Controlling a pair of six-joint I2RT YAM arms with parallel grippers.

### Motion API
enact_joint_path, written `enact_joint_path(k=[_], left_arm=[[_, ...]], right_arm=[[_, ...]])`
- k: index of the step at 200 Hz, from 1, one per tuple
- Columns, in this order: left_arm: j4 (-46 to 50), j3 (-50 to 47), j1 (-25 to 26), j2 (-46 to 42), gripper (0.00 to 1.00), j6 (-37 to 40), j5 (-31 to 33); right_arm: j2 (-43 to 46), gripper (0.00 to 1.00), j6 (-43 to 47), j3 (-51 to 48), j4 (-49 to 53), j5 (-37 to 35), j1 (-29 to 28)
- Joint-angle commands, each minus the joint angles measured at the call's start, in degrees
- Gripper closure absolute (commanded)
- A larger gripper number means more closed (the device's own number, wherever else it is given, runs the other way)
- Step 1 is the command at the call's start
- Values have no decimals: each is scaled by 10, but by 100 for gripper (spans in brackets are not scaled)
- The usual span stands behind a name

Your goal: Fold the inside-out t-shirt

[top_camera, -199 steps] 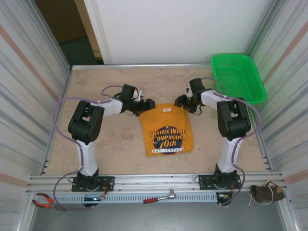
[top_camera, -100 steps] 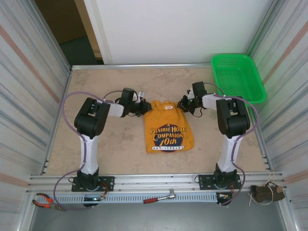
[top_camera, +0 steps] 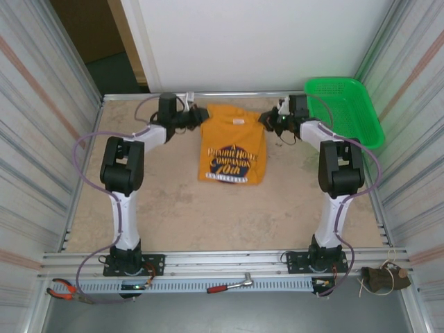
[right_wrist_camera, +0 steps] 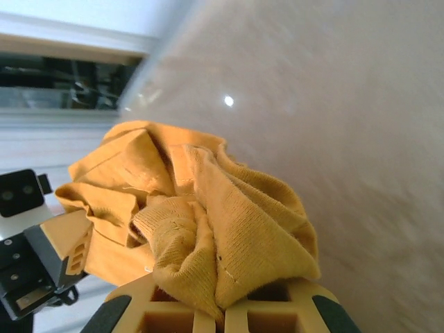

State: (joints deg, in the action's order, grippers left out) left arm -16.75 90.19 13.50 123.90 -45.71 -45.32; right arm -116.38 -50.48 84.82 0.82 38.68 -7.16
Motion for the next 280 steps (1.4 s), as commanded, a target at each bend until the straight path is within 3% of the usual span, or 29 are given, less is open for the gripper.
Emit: enact_joint_path(k=[1, 23, 43, 74, 122, 152, 219, 280], left_arm=[[59, 120, -6, 25, 100, 13, -34], [75, 193, -8, 25, 100, 8, -43], [47, 169, -8, -19, 100, 5, -42], [-31, 5, -2, -120, 100, 14, -33], [-181, -342, 34, -265, 100, 27, -11], [-167, -442, 78, -312, 100, 86, 45], [-91, -372, 86, -250, 100, 174, 156], [-10, -243, 68, -119, 100, 220, 226]], right_arm=[[-20, 100, -44, 79, -11, 16, 12], [-15, 100, -50, 138, 1, 17, 13], [23, 100, -43, 130, -2, 13, 14], [114, 100, -27, 12, -28, 4, 9], [292, 100, -15, -339, -128, -43, -32], [372, 100, 15, -448, -118, -115, -68], [296, 100, 85, -353, -83, -169, -55], [89, 100, 97, -171, -53, -183, -40]])
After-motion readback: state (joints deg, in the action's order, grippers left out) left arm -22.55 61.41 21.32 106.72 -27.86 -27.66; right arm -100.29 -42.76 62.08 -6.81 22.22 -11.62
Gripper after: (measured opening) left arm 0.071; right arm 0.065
